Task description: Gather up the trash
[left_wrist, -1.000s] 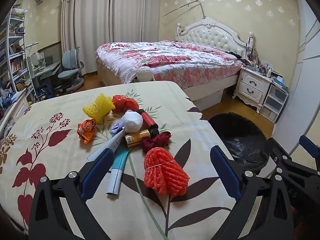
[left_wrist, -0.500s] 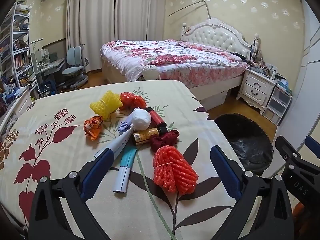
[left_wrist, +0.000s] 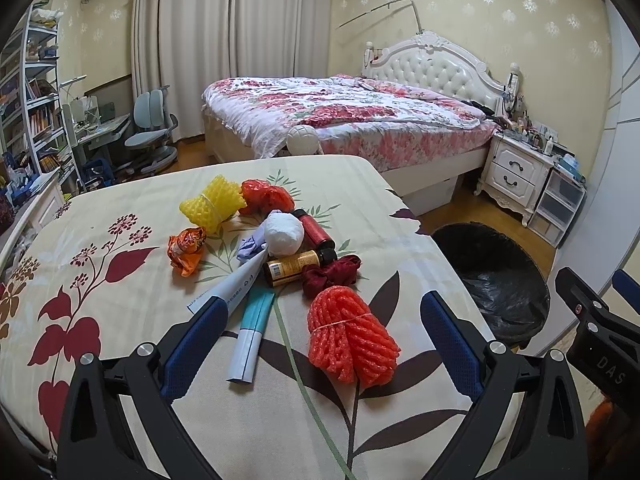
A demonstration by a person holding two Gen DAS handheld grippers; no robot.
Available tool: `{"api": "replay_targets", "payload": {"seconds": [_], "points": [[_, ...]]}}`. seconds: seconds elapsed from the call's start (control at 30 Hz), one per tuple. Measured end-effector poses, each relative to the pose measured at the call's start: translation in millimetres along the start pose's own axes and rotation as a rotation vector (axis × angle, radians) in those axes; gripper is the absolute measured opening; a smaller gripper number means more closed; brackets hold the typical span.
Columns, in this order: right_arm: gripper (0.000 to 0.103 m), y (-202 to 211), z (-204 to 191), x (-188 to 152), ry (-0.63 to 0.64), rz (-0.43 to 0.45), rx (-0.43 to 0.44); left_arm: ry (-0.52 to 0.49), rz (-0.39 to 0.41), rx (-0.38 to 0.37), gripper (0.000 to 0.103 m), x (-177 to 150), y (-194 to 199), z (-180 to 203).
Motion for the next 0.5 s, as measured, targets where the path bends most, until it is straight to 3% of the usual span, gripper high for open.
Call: {"api": "replay_targets", "payload": {"seconds": [0.5], "points": [[0.099, -1.5, 0.5, -3.0, 0.002, -0.003, -0.009, -0.001, -0.003, -0.001, 0.096, -0.1, -0.8, -1.1]]}}
Point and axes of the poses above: each gripper's, at about its wrist camera, not at the fingertips, and y roughly against the way its jaws point, z to its right, x to its top, the point moved 6 cm from there along -y, roughly the way its jaws point, and after that the axes turned 8 degrees about -z, right-handed, at the moved point
